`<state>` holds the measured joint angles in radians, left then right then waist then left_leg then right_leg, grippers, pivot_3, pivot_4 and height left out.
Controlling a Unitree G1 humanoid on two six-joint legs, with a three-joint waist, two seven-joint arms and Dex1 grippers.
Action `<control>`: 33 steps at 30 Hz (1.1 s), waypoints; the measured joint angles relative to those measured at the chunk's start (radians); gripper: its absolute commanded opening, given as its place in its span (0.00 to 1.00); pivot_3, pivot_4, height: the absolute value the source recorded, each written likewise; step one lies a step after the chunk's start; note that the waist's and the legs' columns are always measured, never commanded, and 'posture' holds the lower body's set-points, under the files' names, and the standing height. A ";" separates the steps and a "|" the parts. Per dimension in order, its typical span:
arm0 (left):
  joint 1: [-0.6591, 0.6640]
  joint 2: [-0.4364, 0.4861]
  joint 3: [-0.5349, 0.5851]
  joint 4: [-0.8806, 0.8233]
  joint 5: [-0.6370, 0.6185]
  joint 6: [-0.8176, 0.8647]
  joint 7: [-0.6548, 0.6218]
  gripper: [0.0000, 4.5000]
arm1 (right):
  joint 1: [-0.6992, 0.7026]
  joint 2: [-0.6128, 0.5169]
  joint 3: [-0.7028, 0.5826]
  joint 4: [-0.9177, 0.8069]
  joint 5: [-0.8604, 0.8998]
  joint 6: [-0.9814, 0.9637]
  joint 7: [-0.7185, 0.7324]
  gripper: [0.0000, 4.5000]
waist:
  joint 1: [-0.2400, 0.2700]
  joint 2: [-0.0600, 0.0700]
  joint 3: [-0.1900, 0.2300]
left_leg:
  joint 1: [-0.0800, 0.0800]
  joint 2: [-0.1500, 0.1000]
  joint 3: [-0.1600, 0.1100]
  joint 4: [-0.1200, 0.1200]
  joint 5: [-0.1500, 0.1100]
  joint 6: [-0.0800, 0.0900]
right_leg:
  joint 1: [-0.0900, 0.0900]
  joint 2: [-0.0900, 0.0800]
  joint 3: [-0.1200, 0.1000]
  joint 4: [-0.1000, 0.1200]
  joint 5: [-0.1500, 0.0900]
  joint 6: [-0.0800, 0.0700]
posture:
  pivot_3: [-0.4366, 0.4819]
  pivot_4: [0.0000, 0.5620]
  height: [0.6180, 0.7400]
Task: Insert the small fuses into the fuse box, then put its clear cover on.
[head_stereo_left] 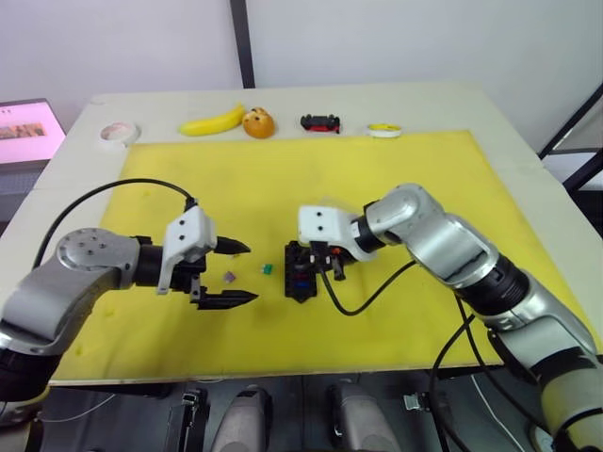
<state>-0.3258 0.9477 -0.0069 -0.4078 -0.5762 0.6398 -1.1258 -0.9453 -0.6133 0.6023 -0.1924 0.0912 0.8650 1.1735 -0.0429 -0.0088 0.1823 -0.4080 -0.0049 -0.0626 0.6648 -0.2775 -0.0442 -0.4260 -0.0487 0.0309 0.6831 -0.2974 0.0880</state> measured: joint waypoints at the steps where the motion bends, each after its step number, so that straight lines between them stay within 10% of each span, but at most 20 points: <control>1: 0.000 0.000 0.000 0.000 0.000 0.000 0.000 1.00 | -0.002 0.000 -0.003 0.002 -0.003 0.001 -0.001 0.66 | 0.000 0.000 0.000 | 0.000 0.000 0.000 0.000 0.000 0.000 | 0.000 0.000 0.000 0.000 0.000 0.000 | 0.48 0.27 1.00; 24: 0.006 -0.001 0.000 0.000 0.001 -0.010 -0.002 1.00 | -0.074 0.013 -0.047 0.041 0.042 0.040 0.010 0.66 | 0.000 0.000 0.000 | 0.000 0.000 0.000 0.000 0.000 0.000 | 0.000 0.000 0.000 0.000 0.000 0.000 | 0.48 0.27 1.00; 33: 0.005 -0.001 0.000 0.001 0.001 -0.014 -0.003 1.00 | 0.044 -0.024 -0.120 -0.062 0.111 -0.003 0.019 0.01 | 0.002 0.000 0.000 | 0.000 0.000 0.000 0.000 0.000 0.000 | 0.000 0.000 0.000 0.000 0.000 0.000 | 0.48 0.27 1.00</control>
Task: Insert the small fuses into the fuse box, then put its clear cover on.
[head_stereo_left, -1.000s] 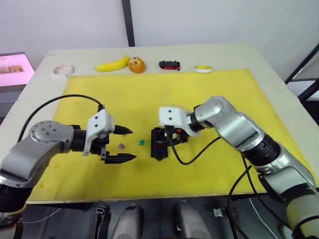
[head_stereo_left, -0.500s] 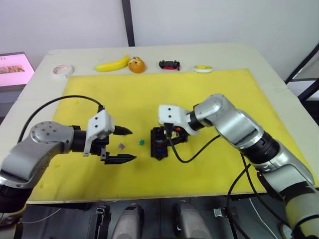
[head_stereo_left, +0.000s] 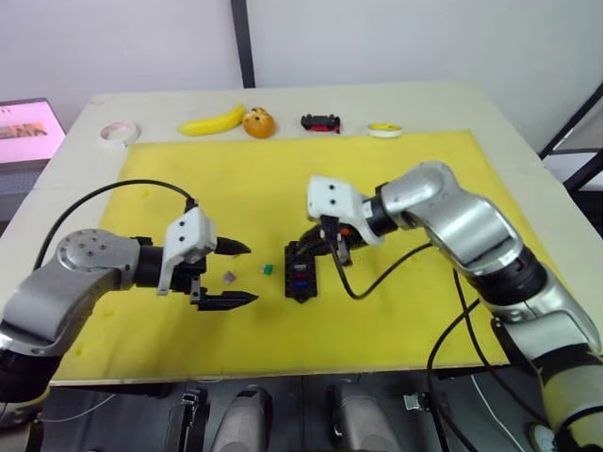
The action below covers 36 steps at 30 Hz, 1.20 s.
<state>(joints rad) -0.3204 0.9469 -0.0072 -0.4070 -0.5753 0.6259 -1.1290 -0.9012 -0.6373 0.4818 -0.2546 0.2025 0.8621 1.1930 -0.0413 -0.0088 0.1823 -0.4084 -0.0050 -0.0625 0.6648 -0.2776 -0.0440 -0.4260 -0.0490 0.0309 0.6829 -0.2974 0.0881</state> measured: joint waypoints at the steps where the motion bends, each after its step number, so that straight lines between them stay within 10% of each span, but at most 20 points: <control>1: -0.001 0.000 0.000 0.000 0.000 0.000 0.000 1.00 | 0.033 0.000 0.000 -0.004 0.004 -0.018 -0.003 0.01 | -0.001 0.000 0.000 | 0.000 0.000 0.000 0.000 0.000 0.000 | 0.000 0.000 0.000 0.000 0.000 0.000 | 0.48 0.27 1.00; 36: -0.007 0.000 -0.011 0.003 0.001 0.000 0.004 1.00 | 0.165 0.043 -0.027 0.094 -0.015 -0.225 -0.078 0.01 | 0.000 0.000 -0.001 | 0.002 0.000 0.000 0.000 0.000 0.000 | 0.002 0.001 0.000 0.000 0.000 0.000 | 0.48 0.27 1.00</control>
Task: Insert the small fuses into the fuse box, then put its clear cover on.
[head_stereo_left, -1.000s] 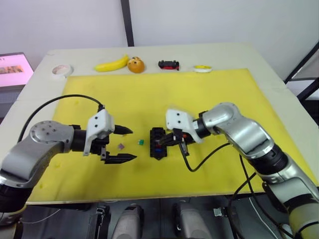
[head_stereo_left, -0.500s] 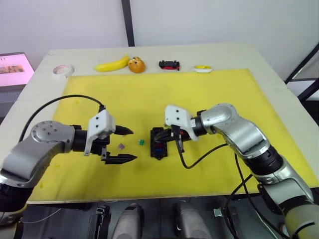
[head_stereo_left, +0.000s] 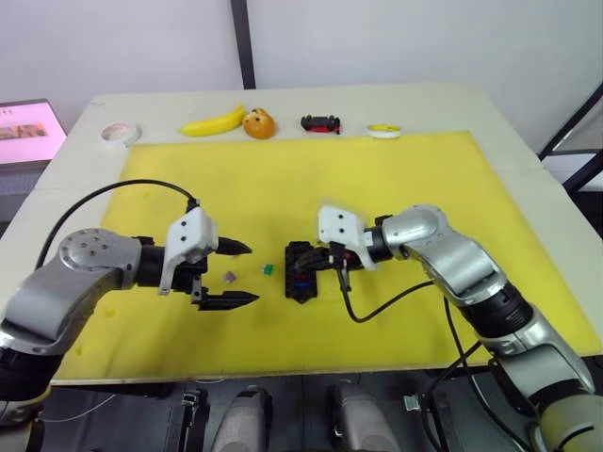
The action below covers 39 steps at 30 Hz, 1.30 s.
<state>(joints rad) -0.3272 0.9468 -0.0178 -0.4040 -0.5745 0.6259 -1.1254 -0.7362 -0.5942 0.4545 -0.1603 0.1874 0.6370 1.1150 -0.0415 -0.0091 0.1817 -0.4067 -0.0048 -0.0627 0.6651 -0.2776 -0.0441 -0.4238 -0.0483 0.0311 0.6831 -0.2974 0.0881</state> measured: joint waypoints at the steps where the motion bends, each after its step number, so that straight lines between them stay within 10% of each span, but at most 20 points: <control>1: 0.001 0.000 0.000 0.000 0.000 0.000 0.000 1.00 | 0.000 -0.002 0.002 -0.003 -0.007 -0.003 0.000 0.01 | 0.000 0.000 0.000 | 0.000 0.000 0.000 0.000 0.000 0.000 | 0.000 0.000 0.000 0.000 0.000 0.000 | 0.48 0.27 1.00; 20: 0.000 0.000 0.000 0.000 0.000 -0.005 0.010 1.00 | 0.059 0.004 0.021 0.019 -0.086 -0.122 -0.008 0.01 | 0.004 -0.001 -0.006 | 0.032 0.001 -0.002 -0.004 -0.005 0.008 | 0.037 0.001 -0.002 -0.014 -0.001 0.000 | 0.48 0.27 1.00; 39: -0.004 0.016 0.005 0.041 0.000 -0.005 -0.006 1.00 | -0.080 0.004 -0.120 -0.056 0.096 0.161 0.042 0.01 | 0.003 0.000 -0.005 | 0.013 0.001 -0.002 -0.002 -0.005 0.008 | 0.017 0.001 -0.002 -0.012 0.000 0.000 | 0.48 0.27 1.00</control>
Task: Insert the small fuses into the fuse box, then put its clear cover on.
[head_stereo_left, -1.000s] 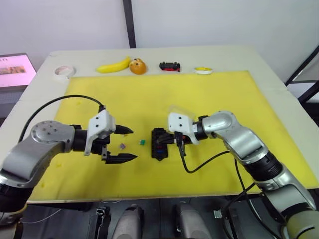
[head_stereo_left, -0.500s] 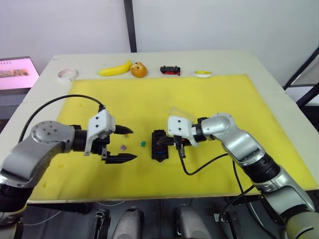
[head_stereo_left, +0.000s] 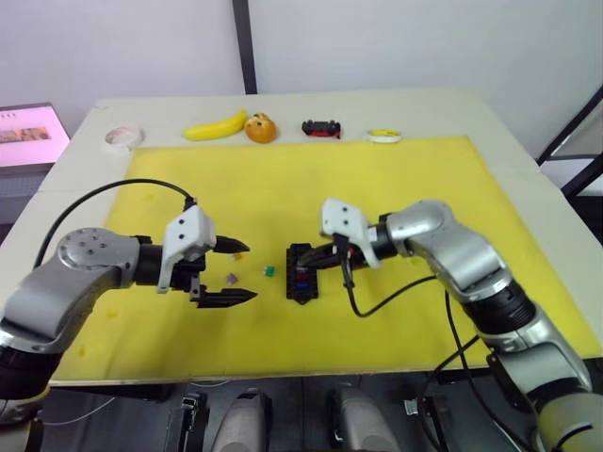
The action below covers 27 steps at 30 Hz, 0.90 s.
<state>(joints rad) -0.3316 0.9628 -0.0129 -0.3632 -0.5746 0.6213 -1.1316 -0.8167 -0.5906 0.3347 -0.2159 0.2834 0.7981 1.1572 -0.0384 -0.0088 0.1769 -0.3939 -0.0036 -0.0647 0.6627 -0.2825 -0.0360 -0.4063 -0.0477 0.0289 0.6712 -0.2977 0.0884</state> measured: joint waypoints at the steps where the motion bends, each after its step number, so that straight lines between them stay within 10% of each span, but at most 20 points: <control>1: 0.000 0.011 0.003 0.007 0.000 0.000 -0.007 1.00 | -0.023 -0.021 -0.021 -0.015 0.018 0.014 0.006 0.01 | 0.000 0.000 0.000 | 0.000 0.000 0.000 0.000 0.000 0.000 | 0.000 0.000 0.000 0.000 0.000 0.000 | 0.48 0.27 1.00; 11: 0.073 0.142 0.098 0.144 0.033 -0.049 -0.111 1.00 | 0.057 -0.360 -0.112 -0.075 0.045 -0.076 0.141 0.01 | 0.003 0.001 0.002 | 0.000 0.000 0.002 -0.001 0.000 0.000 | 0.001 -0.001 0.000 -0.003 0.000 0.000 | 0.48 0.27 1.00; 21: 0.195 0.232 0.208 0.282 0.080 -0.115 -0.202 1.00 | 0.276 -0.597 -0.243 0.012 0.017 -0.286 0.228 0.97 | 0.000 0.003 0.004 | 0.001 0.001 0.004 -0.001 0.000 0.001 | 0.001 -0.001 0.000 -0.003 0.000 0.000 | 0.48 0.27 1.00; 27: 0.220 0.235 0.231 0.299 0.090 -0.127 -0.214 1.00 | 0.298 -0.611 -0.275 0.038 0.014 -0.317 0.222 0.99 | -0.002 0.005 0.005 | 0.001 0.001 0.004 -0.001 -0.001 0.001 | 0.001 -0.001 0.001 -0.003 0.000 0.000 | 0.48 0.27 1.00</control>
<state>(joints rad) -0.1114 1.1980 0.2186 -0.0641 -0.4843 0.4939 -1.3453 -0.5187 -1.2017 0.0599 -0.1781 0.2969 0.4808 1.3794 -0.0403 -0.0041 0.1816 -0.3932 -0.0026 -0.0609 0.6614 -0.2830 -0.0352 -0.4058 -0.0486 0.0299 0.6683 -0.2978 0.0884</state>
